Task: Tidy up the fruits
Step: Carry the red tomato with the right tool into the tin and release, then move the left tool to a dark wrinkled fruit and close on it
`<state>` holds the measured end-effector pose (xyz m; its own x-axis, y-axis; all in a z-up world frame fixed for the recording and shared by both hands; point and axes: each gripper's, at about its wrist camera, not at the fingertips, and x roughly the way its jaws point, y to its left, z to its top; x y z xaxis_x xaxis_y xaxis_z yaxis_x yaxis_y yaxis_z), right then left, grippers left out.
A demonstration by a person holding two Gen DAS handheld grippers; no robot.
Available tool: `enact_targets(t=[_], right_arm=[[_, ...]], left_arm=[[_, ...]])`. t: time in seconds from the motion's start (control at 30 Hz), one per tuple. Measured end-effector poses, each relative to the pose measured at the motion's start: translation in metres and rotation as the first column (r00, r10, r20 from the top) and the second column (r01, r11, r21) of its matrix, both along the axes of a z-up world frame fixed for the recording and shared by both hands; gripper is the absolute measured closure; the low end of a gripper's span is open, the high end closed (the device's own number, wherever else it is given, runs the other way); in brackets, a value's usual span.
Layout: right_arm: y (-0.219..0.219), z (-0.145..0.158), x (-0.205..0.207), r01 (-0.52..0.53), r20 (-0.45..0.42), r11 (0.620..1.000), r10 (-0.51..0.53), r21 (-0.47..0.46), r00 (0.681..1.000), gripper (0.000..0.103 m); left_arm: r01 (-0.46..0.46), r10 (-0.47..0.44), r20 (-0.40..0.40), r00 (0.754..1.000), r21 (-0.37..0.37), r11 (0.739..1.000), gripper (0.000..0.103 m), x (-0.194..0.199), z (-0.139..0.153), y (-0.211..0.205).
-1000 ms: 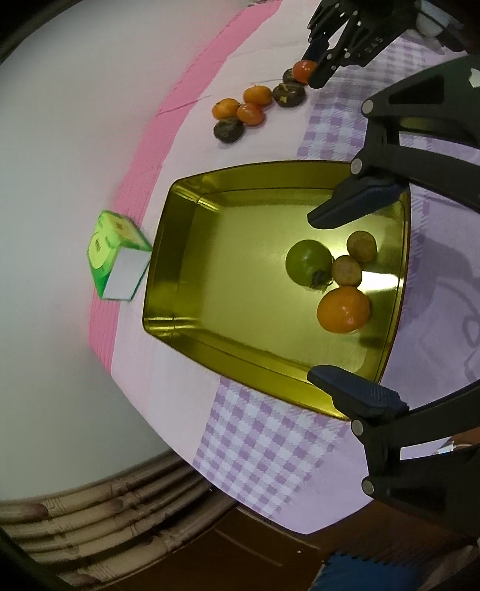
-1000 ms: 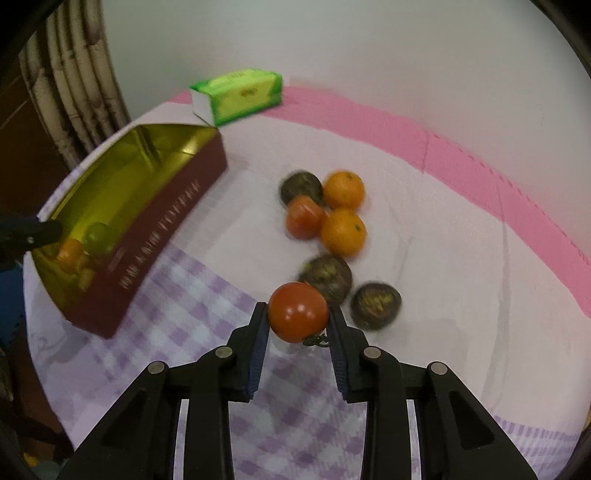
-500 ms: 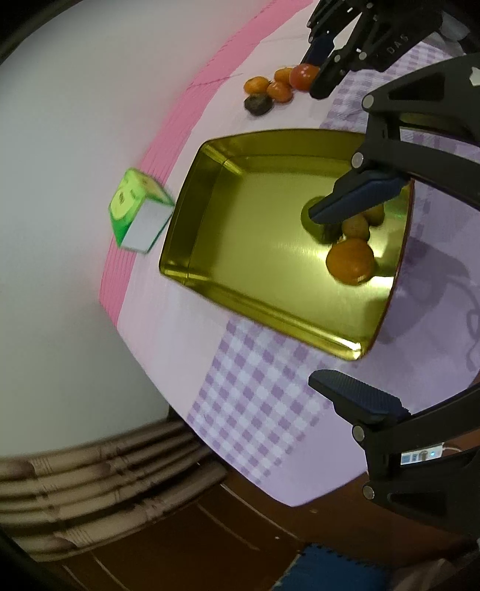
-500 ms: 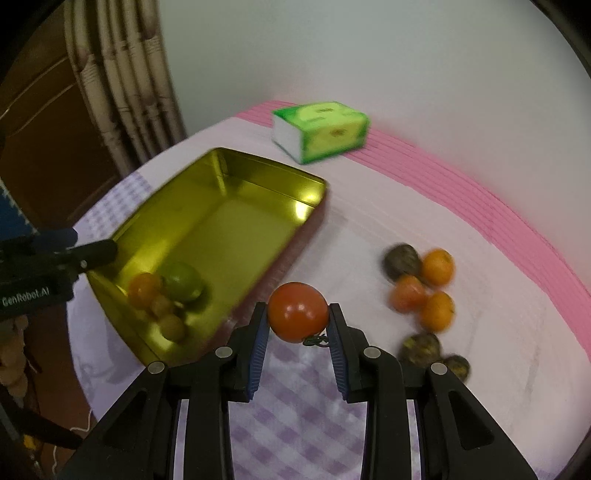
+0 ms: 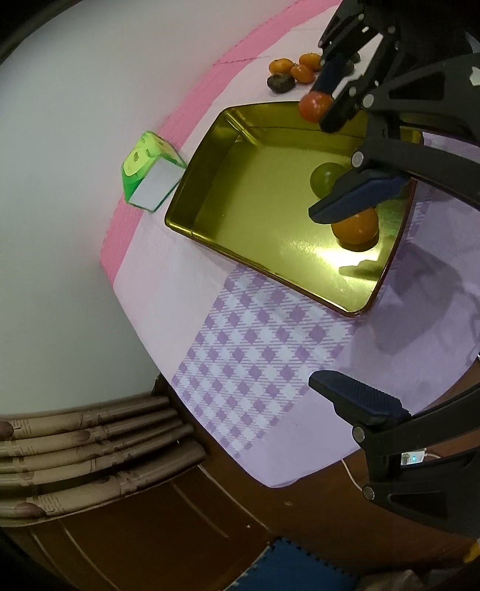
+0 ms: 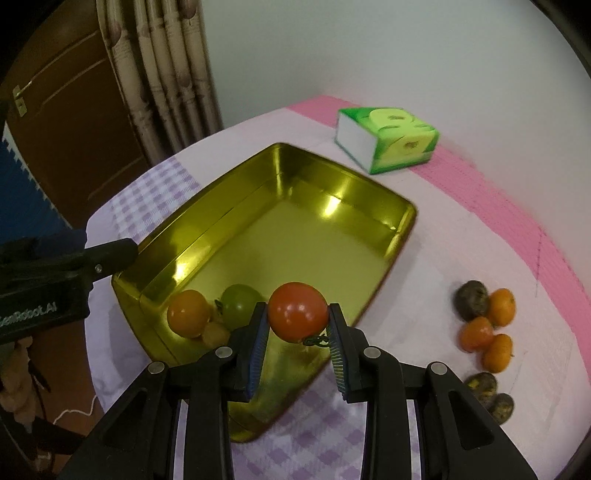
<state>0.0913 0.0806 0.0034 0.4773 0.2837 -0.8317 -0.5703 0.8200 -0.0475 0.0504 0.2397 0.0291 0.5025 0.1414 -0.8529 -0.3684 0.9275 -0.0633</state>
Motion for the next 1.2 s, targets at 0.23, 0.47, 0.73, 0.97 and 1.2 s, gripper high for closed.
enact_targets(t=[0.23,0.47,0.73,0.97,1.2], right_arm=[[0.011,-0.016,-0.002,-0.021,-0.023,1.0,0.02,-0.022,1.0,0.07],[0.012,-0.023,-0.003,-0.019,-0.049,0.999,0.018,-0.029,0.999,0.07],[0.003,-0.011,-0.006,0.007,-0.041,1.0,-0.007,0.016,0.999,0.063],[-0.035,0.012,-0.009,0.088,0.03,0.995,-0.089,0.044,0.996,0.062],[-0.099,0.017,-0.004,0.215,0.032,0.975,-0.217,0.05,0.976,0.062]], left_arm=[[-0.014,0.014,-0.01,1.0,-0.003,1.0,0.025,0.001,-0.003,0.003],[-0.014,0.014,-0.015,1.0,0.0,1.0,0.025,0.002,-0.005,0.003],[-0.011,0.011,-0.018,1.0,0.001,1.0,0.025,0.002,-0.006,0.002],[0.0,0.0,-0.01,1.0,0.013,1.0,0.025,0.002,-0.003,-0.001],[0.029,-0.029,0.001,1.0,0.035,0.999,0.025,0.002,-0.001,-0.01]])
